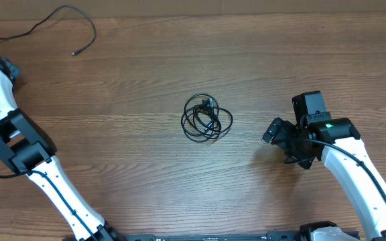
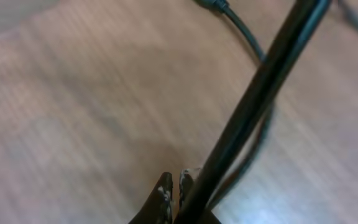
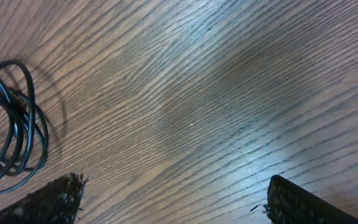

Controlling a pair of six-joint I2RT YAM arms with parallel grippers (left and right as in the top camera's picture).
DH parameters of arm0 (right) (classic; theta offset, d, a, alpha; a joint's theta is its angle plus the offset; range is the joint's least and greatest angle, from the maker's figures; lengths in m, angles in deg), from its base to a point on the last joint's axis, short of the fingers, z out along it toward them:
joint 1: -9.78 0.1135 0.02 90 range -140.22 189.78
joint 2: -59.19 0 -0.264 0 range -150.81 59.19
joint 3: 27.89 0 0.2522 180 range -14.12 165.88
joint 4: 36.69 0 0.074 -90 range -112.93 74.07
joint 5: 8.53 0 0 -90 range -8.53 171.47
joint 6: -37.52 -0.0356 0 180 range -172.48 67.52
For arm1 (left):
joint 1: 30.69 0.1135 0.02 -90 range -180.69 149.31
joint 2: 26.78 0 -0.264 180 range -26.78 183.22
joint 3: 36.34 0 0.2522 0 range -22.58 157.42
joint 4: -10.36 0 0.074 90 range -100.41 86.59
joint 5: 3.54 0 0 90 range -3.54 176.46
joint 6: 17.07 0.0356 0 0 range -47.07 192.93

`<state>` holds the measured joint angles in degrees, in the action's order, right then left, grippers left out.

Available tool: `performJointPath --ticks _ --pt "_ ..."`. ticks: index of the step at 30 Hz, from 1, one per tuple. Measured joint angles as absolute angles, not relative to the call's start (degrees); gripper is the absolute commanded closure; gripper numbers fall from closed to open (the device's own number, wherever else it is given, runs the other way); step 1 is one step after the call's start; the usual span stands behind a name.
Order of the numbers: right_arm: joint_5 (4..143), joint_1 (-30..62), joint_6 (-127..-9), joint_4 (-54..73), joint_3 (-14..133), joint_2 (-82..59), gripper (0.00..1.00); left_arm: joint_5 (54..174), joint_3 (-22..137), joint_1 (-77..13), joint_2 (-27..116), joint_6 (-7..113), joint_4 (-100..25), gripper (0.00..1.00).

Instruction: Untangle cables

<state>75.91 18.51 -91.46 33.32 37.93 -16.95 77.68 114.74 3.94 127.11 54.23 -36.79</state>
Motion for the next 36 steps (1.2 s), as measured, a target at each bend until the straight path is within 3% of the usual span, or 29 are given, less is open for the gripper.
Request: performJointPath --ticks 10,11,12,13,15,26,36 --pt "75.9 18.5 -91.4 34.5 37.9 -17.0 0.07 100.1 114.7 4.2 126.9 42.5 -25.6 0.94" --pt "75.9 18.5 -91.4 34.5 37.9 -17.0 0.07 101.2 114.7 4.2 126.9 42.6 -26.1 0.81" --pt "75.9 18.5 -91.4 34.6 37.9 -17.0 0.06 102.1 114.7 4.2 126.9 43.1 -26.8 0.31" --pt "75.9 18.5 -91.5 34.6 37.9 -17.0 0.04 102.7 114.7 4.2 126.9 43.7 -27.9 0.00" --pt "75.9 18.5 -91.5 34.5 37.9 -17.0 0.00 103.9 114.7 4.2 126.9 45.2 -30.1 0.00" --pt "75.9 18.5 -91.4 34.7 37.9 -17.0 0.00 116.9 114.5 5.5 118.1 46.3 -39.5 0.00" --pt "75.9 18.5 -91.4 34.5 37.9 -17.0 0.00 136.8 115.5 3.9 96.1 49.1 -70.3 0.00"
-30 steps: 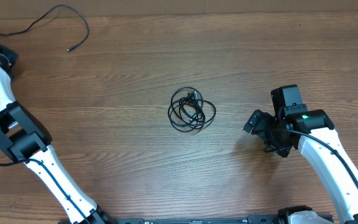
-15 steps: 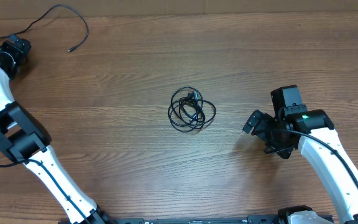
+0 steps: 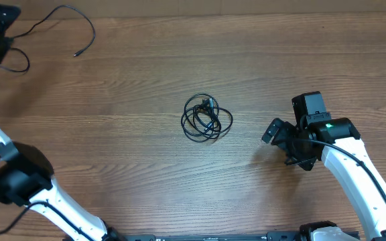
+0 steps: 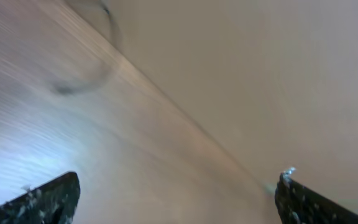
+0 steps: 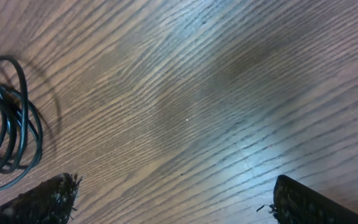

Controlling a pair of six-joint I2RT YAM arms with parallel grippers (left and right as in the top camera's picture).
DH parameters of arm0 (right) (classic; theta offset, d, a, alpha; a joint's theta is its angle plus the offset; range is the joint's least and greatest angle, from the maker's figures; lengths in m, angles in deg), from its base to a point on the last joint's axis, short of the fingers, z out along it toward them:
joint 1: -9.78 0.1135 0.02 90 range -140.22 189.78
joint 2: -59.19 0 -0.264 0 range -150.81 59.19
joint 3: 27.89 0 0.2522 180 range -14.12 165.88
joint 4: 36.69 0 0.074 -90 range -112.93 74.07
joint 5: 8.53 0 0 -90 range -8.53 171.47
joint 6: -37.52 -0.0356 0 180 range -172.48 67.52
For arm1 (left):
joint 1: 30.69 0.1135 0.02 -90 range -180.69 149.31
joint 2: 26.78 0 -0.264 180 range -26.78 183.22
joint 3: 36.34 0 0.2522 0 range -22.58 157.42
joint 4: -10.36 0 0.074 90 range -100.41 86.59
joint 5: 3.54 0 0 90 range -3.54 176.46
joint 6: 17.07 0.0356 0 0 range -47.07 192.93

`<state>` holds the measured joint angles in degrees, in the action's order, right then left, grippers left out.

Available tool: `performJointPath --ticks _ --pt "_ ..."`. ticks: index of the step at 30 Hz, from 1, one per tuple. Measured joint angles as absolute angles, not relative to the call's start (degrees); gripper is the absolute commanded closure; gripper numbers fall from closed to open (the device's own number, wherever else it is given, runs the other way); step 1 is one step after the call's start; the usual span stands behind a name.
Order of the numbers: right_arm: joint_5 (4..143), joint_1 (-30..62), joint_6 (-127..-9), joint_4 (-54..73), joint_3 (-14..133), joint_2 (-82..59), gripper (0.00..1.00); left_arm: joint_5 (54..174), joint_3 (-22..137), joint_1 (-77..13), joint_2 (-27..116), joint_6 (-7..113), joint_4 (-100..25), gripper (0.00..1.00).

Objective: Untangle cables
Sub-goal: 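Move the left gripper to the center bundle and grasp a cable loop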

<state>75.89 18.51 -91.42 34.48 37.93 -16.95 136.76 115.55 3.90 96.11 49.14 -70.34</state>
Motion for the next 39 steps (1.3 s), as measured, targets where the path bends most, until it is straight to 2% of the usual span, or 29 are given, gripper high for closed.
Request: performJointPath --ticks 5,10,14,18,25,28,33,39 --pt "70.5 18.5 -88.6 32.8 37.9 -17.0 0.00 140.0 115.5 -2.7 95.3 56.1 -87.8 0.00" --pt "65.4 18.5 -85.5 32.2 38.0 -17.0 0.00 135.0 115.3 -14.6 96.9 62.2 -98.5 0.00" --pt "60.9 18.5 -84.6 31.1 38.0 -17.0 0.00 128.6 115.3 -27.0 98.1 63.9 -99.6 0.00" --pt "57.4 18.5 -84.2 30.5 38.0 -17.0 0.00 121.4 115.1 -39.3 99.5 62.1 -98.0 0.09" --pt "55.3 18.5 -83.9 31.4 38.0 -17.0 0.00 107.6 114.1 -55.0 104.0 57.9 -99.9 0.00" --pt "55.0 18.5 -84.0 31.8 38.0 -17.0 0.00 104.5 113.3 -57.9 105.1 57.1 -100.0 0.00" --pt "54.7 18.1 -84.0 33.5 38.0 -17.0 0.00 104.8 113.1 -56.5 103.6 56.8 -100.0 0.00" --pt "54.7 10.8 -83.5 35.8 38.0 -17.0 0.00 104.7 107.5 -54.3 91.4 56.8 -99.9 0.00"
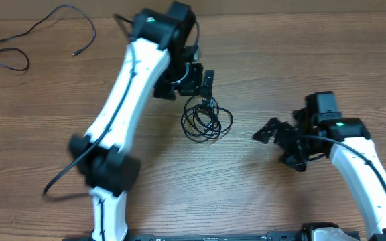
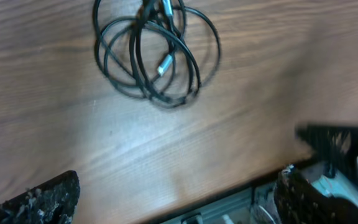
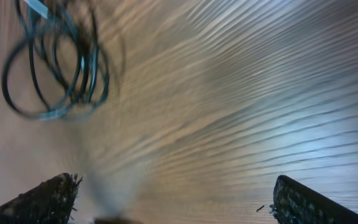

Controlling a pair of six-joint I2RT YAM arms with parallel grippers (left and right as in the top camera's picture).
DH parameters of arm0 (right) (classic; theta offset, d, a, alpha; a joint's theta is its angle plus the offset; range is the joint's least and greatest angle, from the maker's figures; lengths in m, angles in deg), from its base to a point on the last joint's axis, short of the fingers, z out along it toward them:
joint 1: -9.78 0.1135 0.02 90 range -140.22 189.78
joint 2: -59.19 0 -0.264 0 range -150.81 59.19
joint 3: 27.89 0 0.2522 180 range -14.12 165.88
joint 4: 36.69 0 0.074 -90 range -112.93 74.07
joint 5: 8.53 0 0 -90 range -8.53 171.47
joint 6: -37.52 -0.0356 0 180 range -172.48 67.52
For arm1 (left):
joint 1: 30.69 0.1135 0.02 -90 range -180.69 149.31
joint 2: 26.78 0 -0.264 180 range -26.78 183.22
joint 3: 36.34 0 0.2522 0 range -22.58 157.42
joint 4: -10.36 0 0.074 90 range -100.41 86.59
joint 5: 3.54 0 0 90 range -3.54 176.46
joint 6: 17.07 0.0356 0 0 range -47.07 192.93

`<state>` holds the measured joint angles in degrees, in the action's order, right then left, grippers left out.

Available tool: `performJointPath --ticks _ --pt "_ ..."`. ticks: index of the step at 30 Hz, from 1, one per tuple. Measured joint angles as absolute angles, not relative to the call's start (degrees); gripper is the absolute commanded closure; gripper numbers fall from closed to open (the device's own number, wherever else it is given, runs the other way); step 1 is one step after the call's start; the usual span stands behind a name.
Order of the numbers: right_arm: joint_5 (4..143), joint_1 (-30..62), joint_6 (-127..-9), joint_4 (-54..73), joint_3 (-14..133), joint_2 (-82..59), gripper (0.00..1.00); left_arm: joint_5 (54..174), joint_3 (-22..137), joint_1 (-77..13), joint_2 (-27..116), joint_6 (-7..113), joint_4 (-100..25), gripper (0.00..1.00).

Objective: Untangle cables
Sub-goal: 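Move the left gripper to the center bundle and grasp a cable loop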

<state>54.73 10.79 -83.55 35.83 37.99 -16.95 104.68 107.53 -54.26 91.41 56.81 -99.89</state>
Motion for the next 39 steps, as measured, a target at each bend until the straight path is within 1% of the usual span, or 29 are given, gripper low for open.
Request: performJointPath --ticks 6,11,14,17,22,24,26,29,30,33,34,39 --pt "54.8 1.0 -82.9 36.9 38.0 -17.0 0.00 100.5 93.6 -54.7 73.3 54.9 -100.1 0.00" --pt "54.9 -0.8 -82.7 36.6 38.1 -17.0 0.00 98.8 83.9 -54.7 70.4 52.8 -94.1 0.00" --pt "54.8 -0.8 -82.7 36.7 38.1 -17.0 0.00 100.3 77.9 -55.3 71.5 51.6 -88.0 0.06" --pt "54.9 -0.8 -82.6 37.2 38.1 -17.0 0.00 104.0 72.3 -56.4 72.3 50.4 -80.3 0.07" --pt "54.9 -0.8 -82.5 37.8 38.1 -17.0 0.00 107.4 64.4 -58.7 72.5 45.5 -68.3 0.19" --pt "54.9 -0.8 -82.5 37.8 38.1 -17.0 0.00 106.9 61.8 -59.5 72.5 43.1 -64.9 0.17" --pt "54.9 -0.8 -82.5 37.8 38.1 -17.0 0.00 105.2 59.7 -59.8 72.6 40.2 -62.6 0.18" --pt "54.9 -0.8 -82.5 37.6 38.1 -17.0 0.00 102.8 56.2 -59.9 72.6 36.3 -57.6 0.24" --pt "54.9 -0.8 -82.5 37.5 38.1 -17.0 0.00 102.1 54.9 -59.9 72.7 35.1 -55.5 0.28" --pt "54.9 -0.8 -82.5 37.2 38.1 -17.0 0.00 100.9 51.4 -59.9 72.7 32.8 -48.4 0.30" --pt "54.9 -0.8 -82.5 37.1 38.1 -17.0 0.00 100.7 50.7 -59.9 72.8 32.5 -47.0 0.30" --pt "54.9 -0.8 -82.5 37.3 38.1 -17.0 0.00 99.7 47.9 -59.9 72.8 31.0 -42.4 0.42"
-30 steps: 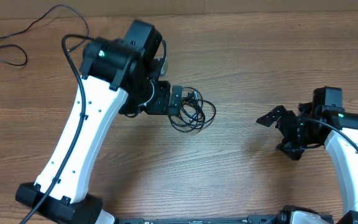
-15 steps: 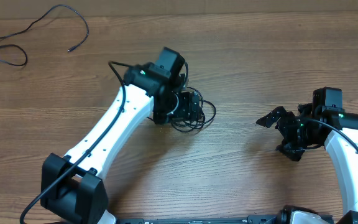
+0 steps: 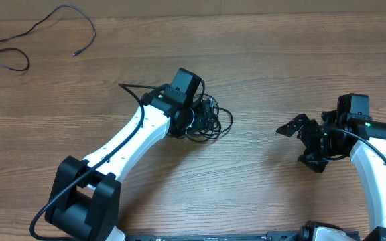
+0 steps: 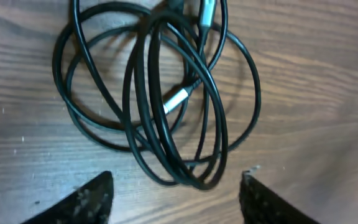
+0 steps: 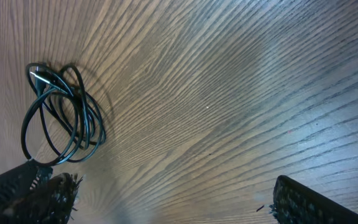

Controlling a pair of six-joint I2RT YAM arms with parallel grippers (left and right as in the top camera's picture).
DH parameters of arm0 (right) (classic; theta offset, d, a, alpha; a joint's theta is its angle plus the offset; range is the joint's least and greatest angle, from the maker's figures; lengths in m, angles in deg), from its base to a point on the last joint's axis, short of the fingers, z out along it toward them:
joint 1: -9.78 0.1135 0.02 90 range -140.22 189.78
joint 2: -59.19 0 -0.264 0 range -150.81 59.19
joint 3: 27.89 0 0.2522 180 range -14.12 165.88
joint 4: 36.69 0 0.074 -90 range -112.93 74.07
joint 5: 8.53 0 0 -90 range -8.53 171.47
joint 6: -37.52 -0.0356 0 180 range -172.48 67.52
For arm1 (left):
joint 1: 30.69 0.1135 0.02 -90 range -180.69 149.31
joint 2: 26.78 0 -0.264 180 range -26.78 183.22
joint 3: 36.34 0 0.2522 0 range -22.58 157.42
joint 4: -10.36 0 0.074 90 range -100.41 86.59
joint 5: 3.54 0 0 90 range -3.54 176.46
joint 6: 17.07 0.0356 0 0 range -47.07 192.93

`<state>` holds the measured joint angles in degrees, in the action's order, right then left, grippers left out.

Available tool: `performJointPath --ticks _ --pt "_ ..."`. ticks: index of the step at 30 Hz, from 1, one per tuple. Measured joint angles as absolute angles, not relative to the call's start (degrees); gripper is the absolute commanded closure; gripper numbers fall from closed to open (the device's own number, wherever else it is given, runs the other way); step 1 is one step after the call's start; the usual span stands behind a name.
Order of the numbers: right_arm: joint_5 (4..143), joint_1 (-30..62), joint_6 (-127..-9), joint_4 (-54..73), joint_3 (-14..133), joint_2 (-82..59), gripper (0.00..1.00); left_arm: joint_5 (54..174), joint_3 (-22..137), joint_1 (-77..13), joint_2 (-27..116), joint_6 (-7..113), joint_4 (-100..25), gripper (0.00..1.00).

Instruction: Untangle cables

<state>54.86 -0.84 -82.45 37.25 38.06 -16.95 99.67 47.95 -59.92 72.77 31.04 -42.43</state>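
A tangled coil of black cable [image 3: 221,124] with silver plugs lies mid-table. My left gripper [image 3: 196,119] hangs low right over it and hides its left part in the overhead view. In the left wrist view the coil [image 4: 160,99] fills the frame, and the left gripper [image 4: 176,199] is open with its fingertips just short of the coil's near edge. My right gripper [image 3: 299,144] stands open well to the right of the coil. The right wrist view shows the coil [image 5: 61,118] far off at the left and nothing in the right gripper [image 5: 179,205].
A separate thin black cable [image 3: 39,33] lies spread out in the table's far left corner. The table's far edge [image 3: 246,13] runs along the top of the overhead view.
My left gripper was higher, over the coil's far side, and now sits low and close on the coil, still open. My right gripper has shifted to the right, away from the coil.
At first my left gripper was shut on a black cable at the far left. Then it was open in the far left corner, the thin cable lying loose there. Later it was over the coil, and now it is low on it. The right gripper stayed open.
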Motion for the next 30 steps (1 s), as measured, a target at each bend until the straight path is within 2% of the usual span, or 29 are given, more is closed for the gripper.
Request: performJointPath --ticks 2,6,11,12,23,30 --pt "54.9 -0.8 -82.5 37.3 38.1 -17.0 0.00 99.3 47.6 -59.9 72.8 30.7 -41.6 0.55" --pt "54.9 -0.8 -82.5 37.3 38.1 -17.0 0.00 99.0 47.5 -59.9 72.8 30.5 -40.2 0.66" --pt "54.9 -0.9 -82.4 37.5 38.1 -17.0 0.00 98.8 47.5 -59.9 72.8 30.2 -39.3 0.94" --pt "54.9 -0.8 -82.5 37.7 38.1 -17.0 0.00 98.8 47.5 -59.9 72.8 30.3 -39.3 0.96" --pt "54.7 -0.8 -78.8 38.5 38.1 -17.0 0.00 106.4 53.4 -59.9 72.4 37.4 -42.0 0.96" --pt "51.8 -0.8 -74.3 38.1 38.1 -17.0 0.00 109.6 59.6 -59.9 67.3 38.7 -45.6 0.96"
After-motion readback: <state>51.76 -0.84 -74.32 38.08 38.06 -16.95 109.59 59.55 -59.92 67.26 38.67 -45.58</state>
